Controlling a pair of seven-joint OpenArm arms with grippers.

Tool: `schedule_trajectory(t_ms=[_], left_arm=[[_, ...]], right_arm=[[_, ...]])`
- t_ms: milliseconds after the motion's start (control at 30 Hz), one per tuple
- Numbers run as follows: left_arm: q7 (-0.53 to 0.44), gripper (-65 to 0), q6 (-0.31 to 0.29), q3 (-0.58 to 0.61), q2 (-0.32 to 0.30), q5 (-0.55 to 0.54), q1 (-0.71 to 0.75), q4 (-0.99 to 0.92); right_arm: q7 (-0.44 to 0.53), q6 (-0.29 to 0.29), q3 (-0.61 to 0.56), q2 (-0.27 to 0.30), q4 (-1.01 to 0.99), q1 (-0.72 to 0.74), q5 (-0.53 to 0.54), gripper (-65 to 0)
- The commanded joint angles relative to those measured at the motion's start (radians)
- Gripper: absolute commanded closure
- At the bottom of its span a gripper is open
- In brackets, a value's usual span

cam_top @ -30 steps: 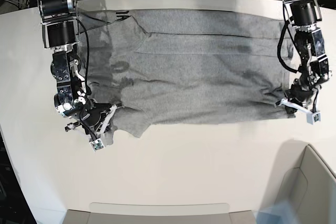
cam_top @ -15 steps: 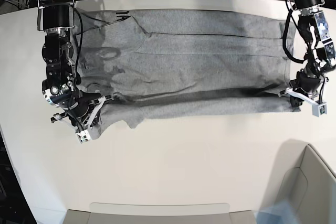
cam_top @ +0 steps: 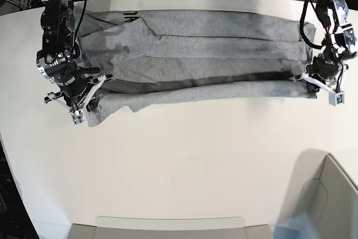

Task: Fold the T-shirt properly
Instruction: 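Lift the hem with both grippers and fold it toward the shoulder edge, then lower the folded hem onto the shoulder edge with both grippers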

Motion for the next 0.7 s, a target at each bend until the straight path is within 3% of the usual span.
schedule_trajectory(t_ms=[0,167,367,667], left_arm=[[-0.025,0.0,-0.001,-0.010,-0.022,-0.007,0.001,0.043],[-0.025,0.0,0.002,-0.010,-0.021,-0.007,0.055,0.086],[-0.025,0.0,0.002,-0.027,-0.021,-0.007,0.112,0.087],[0.028,0.0,-0.004,-0.101,-0.019,-0.010,0.178,0.089]], right_arm=[[0.022,0.000,0.016,0.011,0.032,0.001,0.001,0.0],[0.021,0.087,0.065,-0.001,0.077,-0.050,0.003,0.0],[0.021,0.136,0.136,-0.018,0.118,-0.109,0.003,0.0],[0.021,0.139,0.148,-0.013,0.199,-0.208,0.003,0.0]])
